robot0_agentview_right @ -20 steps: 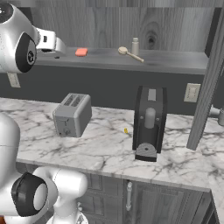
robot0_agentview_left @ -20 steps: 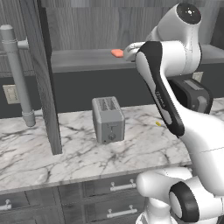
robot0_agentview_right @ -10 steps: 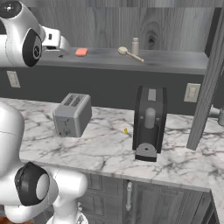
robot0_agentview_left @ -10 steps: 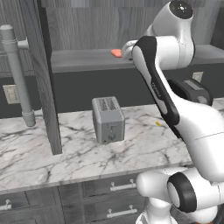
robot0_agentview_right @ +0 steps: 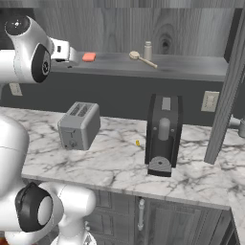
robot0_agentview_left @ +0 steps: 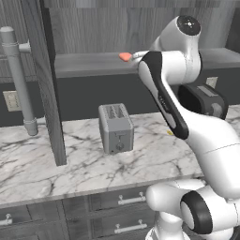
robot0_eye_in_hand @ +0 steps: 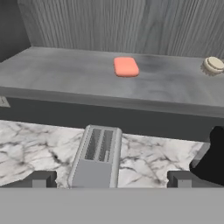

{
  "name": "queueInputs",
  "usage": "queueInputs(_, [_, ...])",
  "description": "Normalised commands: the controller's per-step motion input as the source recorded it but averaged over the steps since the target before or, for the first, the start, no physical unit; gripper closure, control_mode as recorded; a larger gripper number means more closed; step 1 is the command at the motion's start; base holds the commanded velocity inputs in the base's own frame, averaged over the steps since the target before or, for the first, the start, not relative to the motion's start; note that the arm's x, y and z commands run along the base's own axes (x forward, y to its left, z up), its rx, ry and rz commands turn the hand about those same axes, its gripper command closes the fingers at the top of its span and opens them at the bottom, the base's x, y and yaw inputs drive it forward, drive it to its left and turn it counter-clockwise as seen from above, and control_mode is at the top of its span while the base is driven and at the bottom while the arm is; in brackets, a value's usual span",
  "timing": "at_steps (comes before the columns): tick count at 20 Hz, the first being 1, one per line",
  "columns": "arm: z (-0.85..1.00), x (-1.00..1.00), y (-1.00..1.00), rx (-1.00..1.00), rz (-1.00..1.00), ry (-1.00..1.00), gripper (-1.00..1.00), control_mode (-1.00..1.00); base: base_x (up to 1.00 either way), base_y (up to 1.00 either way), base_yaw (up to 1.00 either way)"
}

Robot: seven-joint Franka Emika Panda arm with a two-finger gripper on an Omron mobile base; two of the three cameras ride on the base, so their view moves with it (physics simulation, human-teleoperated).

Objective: Pick the bar soap and dish brush from the cabinet and place them on the counter.

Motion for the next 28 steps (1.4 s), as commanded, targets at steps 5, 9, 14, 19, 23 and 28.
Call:
queueInputs(5, [0.0,0.32,-0.04,0.01,0.0,-0.04,-1.0,-1.0,0.0,0.0,0.0])
queueInputs(9, [0.02,0.24,-0.03,0.0,0.0,-0.02,-1.0,-1.0,0.0,0.0,0.0])
queueInputs(14, [0.03,0.26,-0.03,0.0,0.0,0.0,-1.0,-1.0,0.0,0.0,0.0])
queueInputs(19, [0.01,0.26,-0.03,0.0,0.0,0.0,-1.0,-1.0,0.0,0.0,0.0])
queueInputs(23, [0.01,0.25,-0.03,0.0,0.0,0.0,-1.0,-1.0,0.0,0.0,0.0])
queueInputs(28, [0.0,0.26,0.0,0.0,0.0,0.0,-1.0,-1.0,0.0,0.0,0.0])
